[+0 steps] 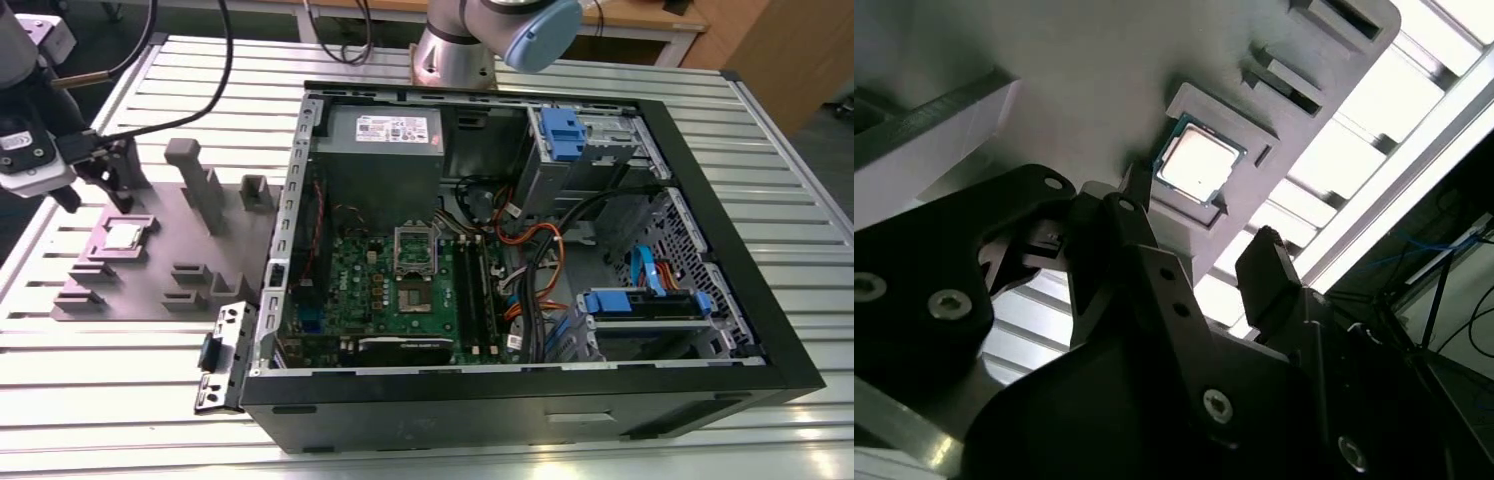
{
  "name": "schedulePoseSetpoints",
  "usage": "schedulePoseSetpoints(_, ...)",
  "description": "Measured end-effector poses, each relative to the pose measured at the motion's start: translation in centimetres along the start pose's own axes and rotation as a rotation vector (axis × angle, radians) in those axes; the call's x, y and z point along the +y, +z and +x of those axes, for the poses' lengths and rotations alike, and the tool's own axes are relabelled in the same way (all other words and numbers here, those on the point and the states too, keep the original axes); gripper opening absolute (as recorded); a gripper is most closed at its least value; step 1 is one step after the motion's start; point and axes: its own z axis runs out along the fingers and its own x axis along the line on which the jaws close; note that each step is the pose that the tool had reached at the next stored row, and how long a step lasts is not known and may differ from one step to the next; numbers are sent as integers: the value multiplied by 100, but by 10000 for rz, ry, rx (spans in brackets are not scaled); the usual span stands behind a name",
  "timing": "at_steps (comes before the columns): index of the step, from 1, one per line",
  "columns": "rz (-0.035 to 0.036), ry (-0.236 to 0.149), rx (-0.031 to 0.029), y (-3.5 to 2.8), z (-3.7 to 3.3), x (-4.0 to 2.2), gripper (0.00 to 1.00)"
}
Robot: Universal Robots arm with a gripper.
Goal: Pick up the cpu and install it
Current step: 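Pick up the cpu and move it towards the insertion slot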
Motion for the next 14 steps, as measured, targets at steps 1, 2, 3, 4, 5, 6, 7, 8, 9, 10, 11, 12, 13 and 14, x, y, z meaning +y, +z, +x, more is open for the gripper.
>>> schedulePoseSetpoints(1, 0, 0, 0, 18, 0, -1, 60)
schedulePoseSetpoints(2, 1, -1, 0, 36, -1, -2, 60)
schedulePoseSetpoints(3, 1, -1, 1, 54, -1, -3, 60)
schedulePoseSetpoints(4, 4, -1, 1, 71, -1, -3, 60)
schedulePoseSetpoints(5, 15, -2, 0, 90, -2, -5, 60)
schedulePoseSetpoints(6, 32, -2, 1, 108, -2, -5, 60)
schedulePoseSetpoints(7, 76, 0, 1, 121, -2, -5, 60)
schedulePoseSetpoints(8, 147, 1, 2, 129, -2, -6, 60)
schedulePoseSetpoints(9, 217, 2, 4, 138, -2, -6, 60)
schedulePoseSetpoints(10, 248, 1, 4, 151, -2, -6, 60)
schedulePoseSetpoints(11, 249, 1, 3, 166, -3, -7, 60)
schedulePoseSetpoints(12, 243, 0, 2, 180, -2, -7, 60)
schedulePoseSetpoints(13, 223, -2, 3, 194, -2, -7, 60)
schedulePoseSetpoints(14, 195, -32, 4, 207, -2, -8, 60)
